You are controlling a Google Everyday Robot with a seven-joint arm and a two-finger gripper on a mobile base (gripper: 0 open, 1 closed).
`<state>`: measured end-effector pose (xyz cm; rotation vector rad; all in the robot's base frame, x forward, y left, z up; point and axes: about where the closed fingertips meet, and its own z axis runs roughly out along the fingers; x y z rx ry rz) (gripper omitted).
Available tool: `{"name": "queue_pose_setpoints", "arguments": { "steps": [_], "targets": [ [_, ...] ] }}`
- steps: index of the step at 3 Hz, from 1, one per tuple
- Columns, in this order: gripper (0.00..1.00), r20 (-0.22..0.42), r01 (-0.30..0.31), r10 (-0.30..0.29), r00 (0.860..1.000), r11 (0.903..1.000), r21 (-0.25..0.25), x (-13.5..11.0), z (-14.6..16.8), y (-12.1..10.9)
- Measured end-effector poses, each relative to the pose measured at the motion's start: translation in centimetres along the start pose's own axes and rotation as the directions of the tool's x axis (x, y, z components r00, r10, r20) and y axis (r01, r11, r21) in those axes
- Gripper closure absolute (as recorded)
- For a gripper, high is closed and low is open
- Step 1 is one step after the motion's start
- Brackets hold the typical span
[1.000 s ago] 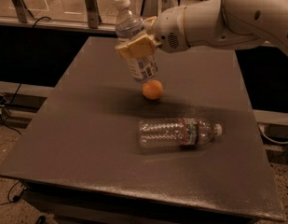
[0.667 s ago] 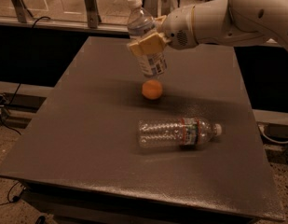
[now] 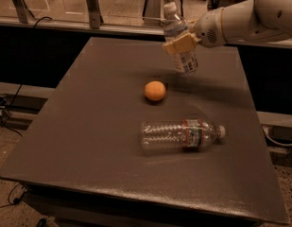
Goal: Knock blue plastic bottle over
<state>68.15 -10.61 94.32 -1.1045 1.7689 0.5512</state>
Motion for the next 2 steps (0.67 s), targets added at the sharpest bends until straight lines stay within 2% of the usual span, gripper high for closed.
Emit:
{"name": "queue_pose_setpoints", "arguments": {
  "steps": [1,2],
  "targets": [
    [1.0,-0.123,0.01,-0.006,0.992,0.9994,0.033,2.4,-0.9,-3.9],
    [1.0,-0.23,0.017,-0.009,0.973,0.9993,0.034,4.0,-1.1,-5.0]
  ]
}}
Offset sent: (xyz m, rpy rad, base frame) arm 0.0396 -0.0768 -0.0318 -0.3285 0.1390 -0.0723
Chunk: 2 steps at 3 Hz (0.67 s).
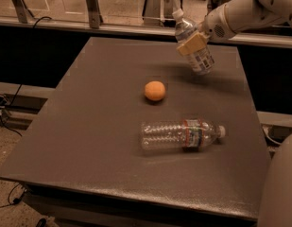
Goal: Knock blue plastic bottle over
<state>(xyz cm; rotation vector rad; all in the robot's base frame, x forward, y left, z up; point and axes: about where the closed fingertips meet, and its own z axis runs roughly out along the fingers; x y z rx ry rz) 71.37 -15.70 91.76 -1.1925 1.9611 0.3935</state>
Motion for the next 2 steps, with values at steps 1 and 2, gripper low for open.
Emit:
{"name": "queue_pose_setpoints", "arguments": {
  "steps": [1,2],
  "targets": [
    [1.0,-0.088,-0.002,0.004,0.996,0.9997,0.023,1.3,-1.3,0.4],
    [1.0,-0.191,-0.023,0.022,0.981,0.9997,-0.002,3.0,-2.6,3.4]
  ]
}}
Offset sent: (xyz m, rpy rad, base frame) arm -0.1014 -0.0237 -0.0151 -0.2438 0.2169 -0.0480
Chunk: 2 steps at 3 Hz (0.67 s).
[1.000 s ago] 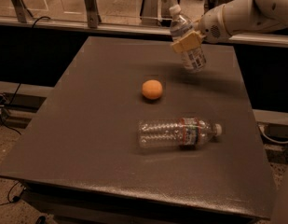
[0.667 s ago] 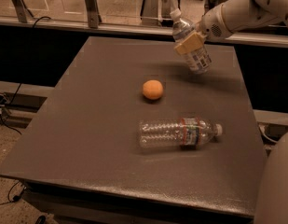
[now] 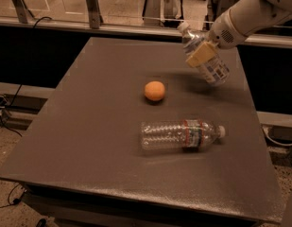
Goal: Knock blue plastic bottle over
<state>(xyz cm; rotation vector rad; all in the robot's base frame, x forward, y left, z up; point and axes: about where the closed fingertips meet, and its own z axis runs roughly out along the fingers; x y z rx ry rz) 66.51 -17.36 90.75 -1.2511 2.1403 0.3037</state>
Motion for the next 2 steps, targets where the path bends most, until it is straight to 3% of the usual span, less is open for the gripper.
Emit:
{"name": "queue_pose_setpoints", "arguments": {
  "steps": [2],
  "targets": [
    [1.0,-0.134,-0.06,0.049,0.99,0.9954,-0.075,2.7,-3.3,7.8]
  ]
}}
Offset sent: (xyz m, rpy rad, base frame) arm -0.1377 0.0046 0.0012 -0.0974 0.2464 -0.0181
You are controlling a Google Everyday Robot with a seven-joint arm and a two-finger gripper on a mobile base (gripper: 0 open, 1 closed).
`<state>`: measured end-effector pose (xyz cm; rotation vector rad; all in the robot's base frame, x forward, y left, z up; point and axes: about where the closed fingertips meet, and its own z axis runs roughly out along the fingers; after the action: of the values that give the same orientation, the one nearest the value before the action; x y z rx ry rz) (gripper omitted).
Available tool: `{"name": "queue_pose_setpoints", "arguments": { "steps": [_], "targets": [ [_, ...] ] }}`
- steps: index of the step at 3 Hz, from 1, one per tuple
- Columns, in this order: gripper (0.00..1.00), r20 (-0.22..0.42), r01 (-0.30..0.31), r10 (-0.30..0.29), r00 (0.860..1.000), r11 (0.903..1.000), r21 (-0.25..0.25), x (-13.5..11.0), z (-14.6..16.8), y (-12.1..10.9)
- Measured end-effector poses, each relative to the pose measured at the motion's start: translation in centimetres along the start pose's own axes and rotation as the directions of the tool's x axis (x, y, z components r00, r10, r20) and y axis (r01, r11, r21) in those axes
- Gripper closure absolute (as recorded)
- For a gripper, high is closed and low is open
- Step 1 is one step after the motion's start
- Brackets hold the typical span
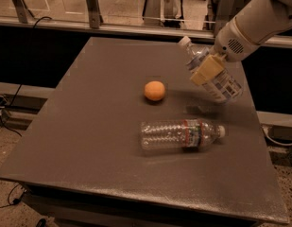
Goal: Knock blue plastic bottle over
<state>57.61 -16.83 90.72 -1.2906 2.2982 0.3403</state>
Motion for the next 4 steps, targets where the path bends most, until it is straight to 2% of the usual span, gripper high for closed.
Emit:
{"name": "queue_pose_setpoints", "arguments": {
  "steps": [1,2,4],
  "targets": [
    [0.82,-0.067,-0.016,0.013,0.998,0.9987,-0.049,0.9,0.1,2.5],
    [0.51,-0.131,0.004,-0.01,0.991,0.9989,-0.046,1.8,1.7,3.6],
    [0.05,-0.196,0.039,-0.04,0.98,0.9992,-0.009,3.8,2.1,6.0]
  ]
}}
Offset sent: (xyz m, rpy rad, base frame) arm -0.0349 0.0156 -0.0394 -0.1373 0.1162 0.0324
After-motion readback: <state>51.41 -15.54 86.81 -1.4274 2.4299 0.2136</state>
